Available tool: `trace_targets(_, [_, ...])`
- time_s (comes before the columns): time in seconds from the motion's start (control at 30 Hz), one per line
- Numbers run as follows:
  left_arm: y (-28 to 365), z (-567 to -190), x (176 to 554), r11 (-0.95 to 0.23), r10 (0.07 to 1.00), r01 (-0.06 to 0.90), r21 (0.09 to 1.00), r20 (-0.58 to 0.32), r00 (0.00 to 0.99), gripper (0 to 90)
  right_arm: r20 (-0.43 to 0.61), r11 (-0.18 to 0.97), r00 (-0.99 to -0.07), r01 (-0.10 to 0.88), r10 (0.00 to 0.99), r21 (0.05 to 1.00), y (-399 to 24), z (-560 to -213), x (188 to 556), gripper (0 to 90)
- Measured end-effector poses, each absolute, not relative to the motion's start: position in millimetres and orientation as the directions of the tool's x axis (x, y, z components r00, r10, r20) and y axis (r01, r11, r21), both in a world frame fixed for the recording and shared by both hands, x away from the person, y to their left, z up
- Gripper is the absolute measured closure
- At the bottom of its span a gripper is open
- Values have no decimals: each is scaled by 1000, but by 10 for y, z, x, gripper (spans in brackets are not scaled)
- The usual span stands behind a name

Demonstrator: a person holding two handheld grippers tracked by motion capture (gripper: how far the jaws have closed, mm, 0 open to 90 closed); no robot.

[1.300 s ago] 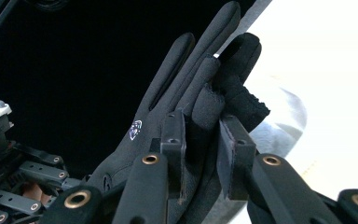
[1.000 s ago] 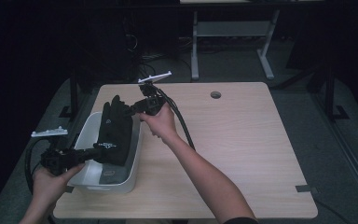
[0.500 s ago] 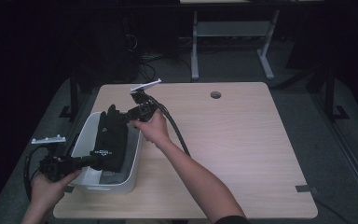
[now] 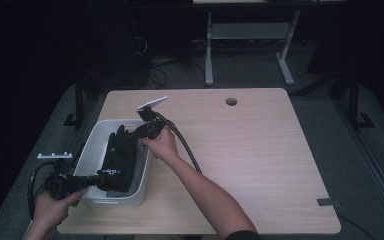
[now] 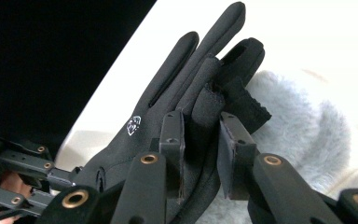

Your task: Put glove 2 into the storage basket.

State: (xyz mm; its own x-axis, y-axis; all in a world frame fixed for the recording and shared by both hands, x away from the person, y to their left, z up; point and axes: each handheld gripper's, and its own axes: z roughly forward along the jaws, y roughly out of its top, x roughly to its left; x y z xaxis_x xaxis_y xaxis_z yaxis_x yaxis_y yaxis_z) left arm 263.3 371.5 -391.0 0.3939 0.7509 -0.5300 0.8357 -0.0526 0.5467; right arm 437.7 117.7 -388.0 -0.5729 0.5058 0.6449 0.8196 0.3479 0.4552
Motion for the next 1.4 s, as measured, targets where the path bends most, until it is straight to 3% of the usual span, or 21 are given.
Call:
trace_targets(0.17, [3731, -3952, 2645, -44, 745, 847, 529, -548, 381, 724, 644, 347, -560, 828, 521, 440, 1189, -3950, 4382, 720])
trace_targets(0.4, [3718, -3899, 2660, -50, 759, 841, 539, -527, 383, 598, 635, 338, -558, 829, 534, 445, 1147, -3934, 4417, 653])
trace_targets(0.63, [3704, -3811, 2674, -59, 775, 835, 547, -503, 384, 549, 609, 345, -578, 815, 543, 466, 1097, -3877, 4409, 651])
trace_targets(1.4, [3619, -3513, 2746, -77, 773, 795, 602, -468, 429, 556, 635, 273, -586, 805, 503, 526, 721, -3638, 4398, 608])
